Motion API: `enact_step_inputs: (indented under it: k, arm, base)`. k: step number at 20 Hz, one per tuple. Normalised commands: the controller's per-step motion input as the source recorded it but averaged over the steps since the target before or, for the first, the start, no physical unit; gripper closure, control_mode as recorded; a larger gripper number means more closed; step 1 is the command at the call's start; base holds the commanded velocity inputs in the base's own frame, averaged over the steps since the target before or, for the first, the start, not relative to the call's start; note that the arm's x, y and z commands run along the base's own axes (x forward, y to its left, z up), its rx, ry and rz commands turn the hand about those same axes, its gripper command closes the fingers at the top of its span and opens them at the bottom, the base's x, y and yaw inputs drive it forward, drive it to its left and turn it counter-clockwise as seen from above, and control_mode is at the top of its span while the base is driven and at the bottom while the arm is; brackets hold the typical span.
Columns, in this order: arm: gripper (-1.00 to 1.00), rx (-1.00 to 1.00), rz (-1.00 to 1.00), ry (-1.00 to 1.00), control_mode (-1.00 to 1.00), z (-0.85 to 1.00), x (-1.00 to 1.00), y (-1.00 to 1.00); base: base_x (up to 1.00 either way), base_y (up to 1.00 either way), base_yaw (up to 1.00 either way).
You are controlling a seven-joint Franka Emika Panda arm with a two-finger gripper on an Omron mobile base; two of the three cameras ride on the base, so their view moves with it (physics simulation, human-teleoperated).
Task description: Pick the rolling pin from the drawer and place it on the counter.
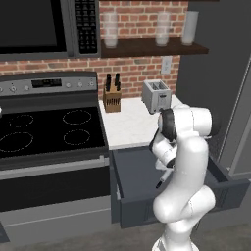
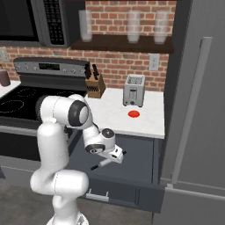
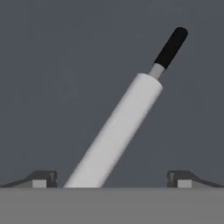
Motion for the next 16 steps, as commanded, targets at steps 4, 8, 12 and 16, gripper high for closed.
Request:
enact_step_inputs:
  k: [4, 8, 12, 16]
  arm:
    - [-1.00, 0.00, -0.01, 0.00, -1.00, -0.38, 0.22, 0.03]
    - [-1.00, 0.00, 0.00, 0.03, -1.00, -0.44, 0.28, 0.11]
    - [1.00, 0.00, 0.00, 0.06, -1.00, -0.53, 0.10, 0.10]
    - [1.00, 0.00, 0.00, 0.05, -1.00, -0.33, -0.32, -0.01]
  base:
    - [0.00, 0.00, 0.00]
    - [0.00, 0.00, 0.00]
    - [0.00, 0.00, 0.00]
    - [0.00, 0.00, 0.00]
